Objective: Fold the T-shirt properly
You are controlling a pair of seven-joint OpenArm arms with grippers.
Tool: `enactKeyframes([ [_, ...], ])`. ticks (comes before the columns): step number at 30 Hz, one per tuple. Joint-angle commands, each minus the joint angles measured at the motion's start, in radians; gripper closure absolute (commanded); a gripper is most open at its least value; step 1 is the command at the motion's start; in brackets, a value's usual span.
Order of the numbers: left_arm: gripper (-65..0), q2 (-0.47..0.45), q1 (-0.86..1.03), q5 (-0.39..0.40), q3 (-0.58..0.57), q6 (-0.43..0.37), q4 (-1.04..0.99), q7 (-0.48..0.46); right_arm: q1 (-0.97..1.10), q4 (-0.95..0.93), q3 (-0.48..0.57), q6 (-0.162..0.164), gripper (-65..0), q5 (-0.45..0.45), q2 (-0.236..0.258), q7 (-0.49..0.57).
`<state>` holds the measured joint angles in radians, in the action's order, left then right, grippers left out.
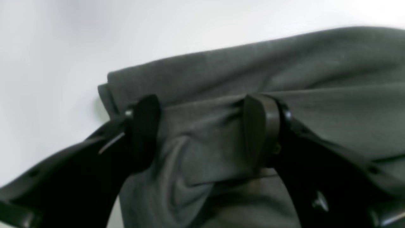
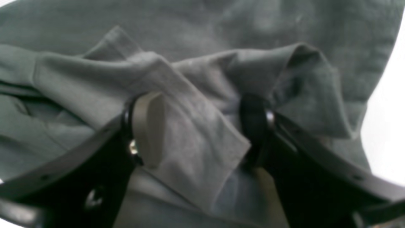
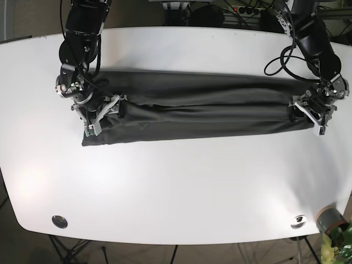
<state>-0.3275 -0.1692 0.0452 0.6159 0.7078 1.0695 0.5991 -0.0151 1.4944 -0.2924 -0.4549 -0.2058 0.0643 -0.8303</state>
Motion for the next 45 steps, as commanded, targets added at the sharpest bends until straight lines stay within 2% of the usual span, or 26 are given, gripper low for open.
enactKeyframes([
  [1,-38.2,-0.015,-0.013,-0.012,0.003,-0.010,0.008,0.018,-0.016,-0.001,-0.001,0.011,-36.0,0.022,0.007,-0.019],
  [6,-38.2,-0.012,-0.014,-0.008,0.005,-0.010,0.058,0.023,-0.023,0.007,0.000,0.008,-35.8,0.013,0.007,-0.022],
  [12,-40.1,-0.011,-0.013,0.006,0.045,-0.010,0.177,0.120,-0.016,0.048,0.002,0.006,-35.8,0.012,-0.001,-0.024],
  [17,-51.8,-0.014,-0.008,0.094,0.132,-0.010,0.271,0.227,-0.015,0.050,0.002,0.006,-35.8,0.012,-0.001,-0.025],
  [20,-52.2,-0.023,0.010,0.150,0.177,-0.010,0.278,0.279,-0.015,0.050,0.002,0.006,-35.8,0.012,-0.001,-0.025],
  [23,-52.8,-0.052,0.047,0.224,0.226,-0.010,0.265,0.289,-0.015,0.050,0.002,0.006,-35.7,0.012,-0.001,-0.025],
  [29,-52.8,-0.078,0.119,0.391,0.230,-0.010,0.160,0.289,-0.015,0.047,0.002,0.006,-35.7,0.012,-0.001,-0.022],
  [32,-52.8,-0.081,0.139,0.430,0.230,-0.010,0.131,0.289,-0.015,0.047,0.002,0.006,-35.7,0.012,-0.001,-0.022],
  [45,-52.8,-0.077,0.112,0.440,0.195,-0.010,0.021,0.289,-0.015,0.045,0.002,0.006,-35.7,0.012,-0.001,-0.022],
])
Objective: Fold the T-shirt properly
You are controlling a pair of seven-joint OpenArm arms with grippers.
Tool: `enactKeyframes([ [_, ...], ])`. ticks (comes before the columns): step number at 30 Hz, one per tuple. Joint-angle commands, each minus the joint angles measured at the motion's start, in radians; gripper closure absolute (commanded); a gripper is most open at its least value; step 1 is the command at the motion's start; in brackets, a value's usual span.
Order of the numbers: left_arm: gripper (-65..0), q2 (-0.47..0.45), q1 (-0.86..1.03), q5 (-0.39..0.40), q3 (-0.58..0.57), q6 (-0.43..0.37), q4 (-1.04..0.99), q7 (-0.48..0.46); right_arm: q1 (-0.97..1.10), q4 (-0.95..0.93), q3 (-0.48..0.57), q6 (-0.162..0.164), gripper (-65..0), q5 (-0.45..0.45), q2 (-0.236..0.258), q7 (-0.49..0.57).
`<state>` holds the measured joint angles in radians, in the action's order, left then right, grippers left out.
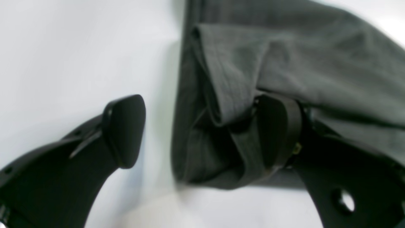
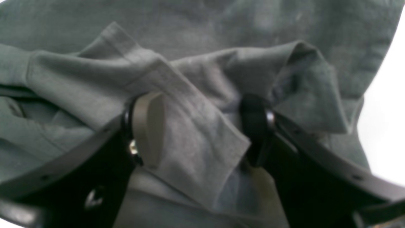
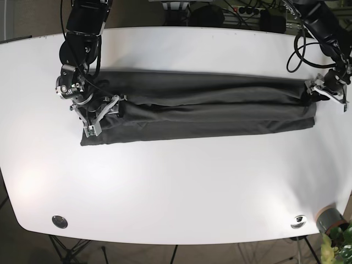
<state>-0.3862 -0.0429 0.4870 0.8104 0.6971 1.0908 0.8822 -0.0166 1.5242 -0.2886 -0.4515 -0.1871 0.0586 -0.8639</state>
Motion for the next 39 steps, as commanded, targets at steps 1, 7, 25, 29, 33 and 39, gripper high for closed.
enactKeyframes([
  [1,-52.8,-0.018,-0.016,-0.001,-0.001,0.001,-0.008,0.005,-0.013,0.016,-0.002,0.003,-35.7,-0.007,0.005,0.012],
  [7,-52.4,-0.018,-0.019,-0.001,-0.027,0.001,-0.024,0.005,-0.013,0.016,-0.004,0.003,-35.7,-0.007,0.005,0.012],
  [25,-2.9,0.020,-0.012,-0.006,-0.069,0.001,0.085,0.005,-0.013,0.016,-0.004,0.003,-35.7,-0.007,-0.013,0.013],
  [29,-2.8,0.023,0.059,-0.001,-0.115,0.001,0.245,0.005,-0.012,0.016,-0.004,0.001,-35.7,-0.007,-0.015,0.013],
  [33,-2.6,0.074,0.111,-0.003,-0.158,0.001,0.432,0.005,-0.012,0.016,-0.004,0.001,-35.7,-0.007,-0.016,0.013],
  [39,-2.8,0.155,0.191,-0.007,-0.205,0.001,0.670,0.005,-0.003,0.016,-0.004,0.001,-35.7,-0.007,-0.016,0.013],
])
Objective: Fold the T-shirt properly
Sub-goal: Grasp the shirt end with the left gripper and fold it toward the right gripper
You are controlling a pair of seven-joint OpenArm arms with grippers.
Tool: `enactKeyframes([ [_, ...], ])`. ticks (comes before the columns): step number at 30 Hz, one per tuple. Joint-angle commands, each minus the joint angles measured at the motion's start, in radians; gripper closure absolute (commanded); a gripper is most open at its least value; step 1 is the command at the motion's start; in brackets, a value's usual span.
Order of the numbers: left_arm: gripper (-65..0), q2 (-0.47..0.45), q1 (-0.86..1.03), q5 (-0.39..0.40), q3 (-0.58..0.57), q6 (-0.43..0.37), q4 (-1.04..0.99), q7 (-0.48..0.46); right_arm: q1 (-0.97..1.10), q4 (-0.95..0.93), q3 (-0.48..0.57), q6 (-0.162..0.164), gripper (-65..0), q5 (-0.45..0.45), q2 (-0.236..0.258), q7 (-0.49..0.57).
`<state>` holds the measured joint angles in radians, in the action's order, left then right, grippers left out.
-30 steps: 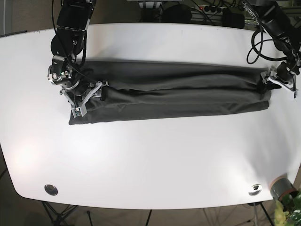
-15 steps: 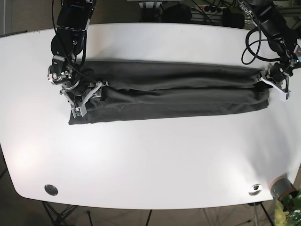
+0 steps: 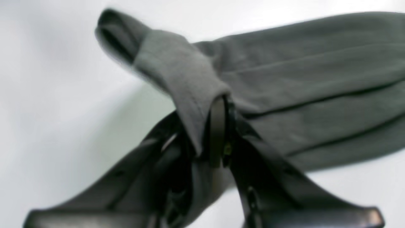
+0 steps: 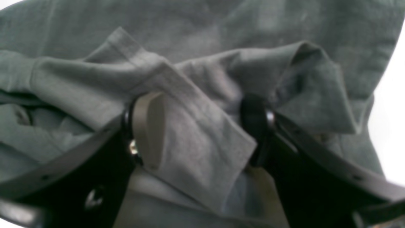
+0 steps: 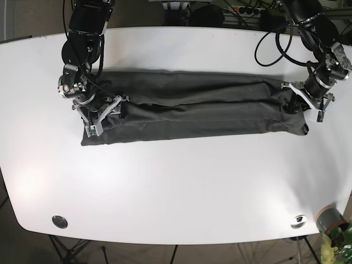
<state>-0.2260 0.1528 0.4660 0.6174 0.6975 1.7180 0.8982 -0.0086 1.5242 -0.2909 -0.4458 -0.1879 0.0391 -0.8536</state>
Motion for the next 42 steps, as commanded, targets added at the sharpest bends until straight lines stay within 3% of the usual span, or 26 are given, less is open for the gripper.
enactKeyframes([
  [1,-2.8,0.007,0.003,0.014,-0.046,0.001,0.070,-0.011,-0.011,0.016,-0.001,-0.005,-35.7,-0.006,0.003,0.003],
  [14,-2.8,0.112,0.021,0.012,-0.327,-0.002,0.121,-0.012,-0.006,0.019,-0.001,-0.005,-35.7,-0.006,0.003,0.003],
  [16,-2.9,0.112,-0.003,0.012,-0.379,-0.035,0.095,-0.012,-0.006,0.019,-0.001,-0.005,-35.7,-0.006,0.003,0.003],
  [24,-2.9,0.112,-0.061,0.014,-0.446,-0.106,0.012,-0.012,-0.006,0.020,0.000,-0.005,-35.7,-0.006,0.002,0.003],
  [31,-3.5,0.109,-0.085,0.012,-0.532,-0.114,0.000,-0.012,-0.008,0.019,0.002,-0.005,-35.7,-0.006,0.002,0.003],
  [35,-14.2,0.107,-0.085,0.012,-0.560,-0.115,0.003,-0.012,-0.008,0.019,0.002,-0.005,-35.7,-0.006,0.002,0.003],
  [37,-23.6,0.107,-0.085,0.010,-0.569,-0.123,0.003,-0.012,-0.009,0.017,0.002,-0.005,-35.7,-0.006,0.002,0.003],
  [42,-34.9,0.112,-0.083,-0.074,-0.609,-0.259,0.032,-0.012,-0.011,0.017,0.003,-0.005,-35.7,-0.006,0.002,0.003],
])
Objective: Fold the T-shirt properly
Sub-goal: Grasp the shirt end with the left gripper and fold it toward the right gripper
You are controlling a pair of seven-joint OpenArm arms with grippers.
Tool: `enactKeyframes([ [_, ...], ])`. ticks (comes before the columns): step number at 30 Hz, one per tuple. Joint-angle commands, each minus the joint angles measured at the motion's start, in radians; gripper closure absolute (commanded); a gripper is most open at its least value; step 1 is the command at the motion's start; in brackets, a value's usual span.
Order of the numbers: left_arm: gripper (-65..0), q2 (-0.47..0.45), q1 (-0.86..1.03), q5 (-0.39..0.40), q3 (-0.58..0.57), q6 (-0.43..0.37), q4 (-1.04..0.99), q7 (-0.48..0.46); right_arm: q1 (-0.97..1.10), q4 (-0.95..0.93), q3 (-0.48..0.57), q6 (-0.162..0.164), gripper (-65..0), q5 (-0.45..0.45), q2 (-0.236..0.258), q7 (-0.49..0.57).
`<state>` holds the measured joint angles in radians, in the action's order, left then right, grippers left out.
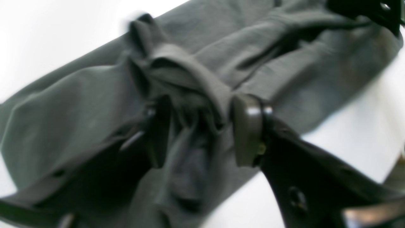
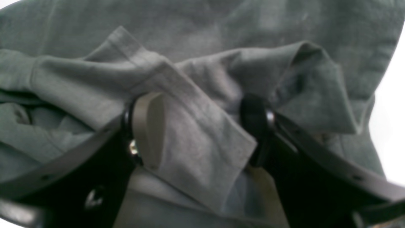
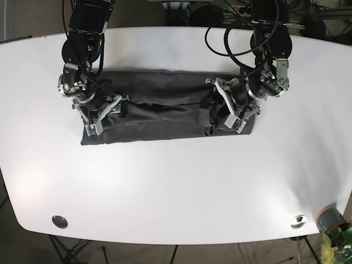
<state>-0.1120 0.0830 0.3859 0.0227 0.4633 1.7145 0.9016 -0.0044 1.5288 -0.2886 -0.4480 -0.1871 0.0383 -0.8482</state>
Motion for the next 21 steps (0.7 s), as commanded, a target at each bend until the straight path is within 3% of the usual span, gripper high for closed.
enactKeyframes([
  [1,-36.1,-0.002,-0.013,-0.017,-0.048,-0.050,0.052,-0.016,-0.015,0.012,0.001,-0.002,-35.7,-0.007,0.002,-0.003],
  [7,-36.7,-0.010,-0.013,-0.107,-0.209,-0.057,0.180,-0.017,-0.015,0.011,0.001,-0.002,-35.7,-0.007,0.002,-0.003],
  [11,-36.7,-0.053,-0.013,-0.098,-0.270,-0.056,0.244,-0.017,-0.018,0.012,0.001,-0.002,-35.7,-0.007,0.002,-0.003],
  [21,-36.7,-0.059,0.014,-0.077,-0.073,-0.056,0.238,-0.088,-0.018,0.017,-0.002,-0.002,-35.7,-0.009,0.001,-0.003],
])
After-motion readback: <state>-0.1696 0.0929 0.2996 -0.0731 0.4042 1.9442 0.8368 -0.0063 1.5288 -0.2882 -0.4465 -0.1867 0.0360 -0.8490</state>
